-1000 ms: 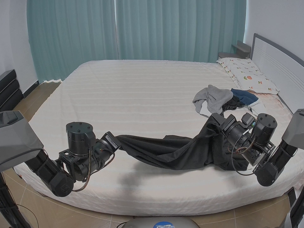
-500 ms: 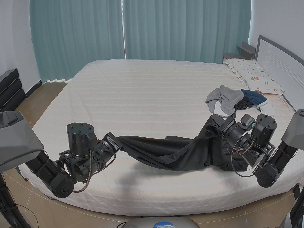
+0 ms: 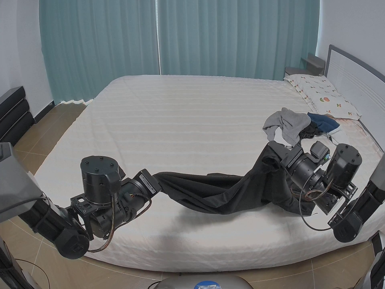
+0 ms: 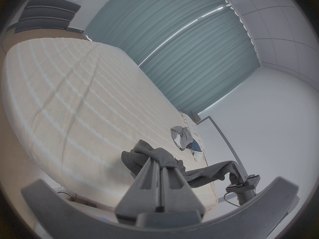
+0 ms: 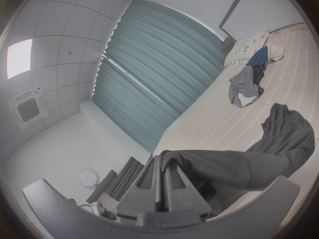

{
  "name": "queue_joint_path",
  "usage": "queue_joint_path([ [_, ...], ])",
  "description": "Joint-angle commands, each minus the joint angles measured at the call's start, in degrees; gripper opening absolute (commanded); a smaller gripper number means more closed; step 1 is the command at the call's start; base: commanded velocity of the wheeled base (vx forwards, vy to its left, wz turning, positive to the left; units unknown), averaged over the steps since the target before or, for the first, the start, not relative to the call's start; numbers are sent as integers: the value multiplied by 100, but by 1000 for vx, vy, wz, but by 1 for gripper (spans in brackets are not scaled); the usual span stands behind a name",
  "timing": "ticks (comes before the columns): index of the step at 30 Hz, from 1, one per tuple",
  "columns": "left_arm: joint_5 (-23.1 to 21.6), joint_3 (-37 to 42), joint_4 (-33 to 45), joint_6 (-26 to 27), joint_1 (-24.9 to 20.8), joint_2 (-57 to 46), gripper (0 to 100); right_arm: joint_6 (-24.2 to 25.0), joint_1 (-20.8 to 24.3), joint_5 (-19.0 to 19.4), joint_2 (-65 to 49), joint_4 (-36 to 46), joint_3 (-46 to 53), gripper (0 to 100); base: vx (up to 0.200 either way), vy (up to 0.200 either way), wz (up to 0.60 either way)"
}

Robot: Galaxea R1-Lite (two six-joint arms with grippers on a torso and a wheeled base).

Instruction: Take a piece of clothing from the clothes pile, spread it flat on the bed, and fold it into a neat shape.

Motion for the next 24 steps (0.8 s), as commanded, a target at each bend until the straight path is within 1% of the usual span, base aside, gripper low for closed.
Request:
queue_joint_path([
  [1,4,101,125,187,-101,-645,0,-113,176,-2,-837,1,148,0,-200,0,0],
  [3,4,75,494,328,-180,-961,0,-298,299,-11,-1268,80,174,0,-200,0,0],
  [4,4,66,512,328,-189,-988,0,-307,308,-11,-1294,89,183,0,-200,0,0],
  [5,4,40,802,345,-241,-1269,0,-570,404,-19,-1637,212,200,0,-200,0,0],
  [7,4,-13,1065,345,-312,-1594,0,-790,466,-37,-2050,449,139,0,-200,0,0],
  [9,4,-118,1250,345,-321,-1911,0,-904,483,-125,-2525,766,25,0,0,0,0],
  [11,4,-312,1426,354,-303,-2139,0,-948,466,-204,-2973,1258,-362,0,0,0,0],
  [12,-5,-488,1540,363,-259,-2227,0,-966,413,-195,-3184,1662,-696,0,0,0,0],
  [13,4,-769,1707,433,-215,-2288,0,-1001,360,-186,-3386,2233,-1171,0,0,0,0],
  [15,4,-1296,2041,556,5,-2306,0,-1019,185,-143,-3553,3191,-2014,0,0,0,0],
  [16,4,-1648,2296,583,172,-2288,0,-1010,79,-134,-3579,3754,-2524,0,0,0,0],
  [19,-5,-2685,3254,600,453,-2113,0,-966,-281,-116,-3439,4958,-3781,0,0,0,0],
  [21,-40,-3221,3790,574,576,-1814,0,-940,-571,-107,-3122,5415,-4396,0,0,0,0],
  [24,-31,-3669,4159,547,734,-1392,0,-922,-967,-125,-2516,5582,-5003,0,0,0,0],
])
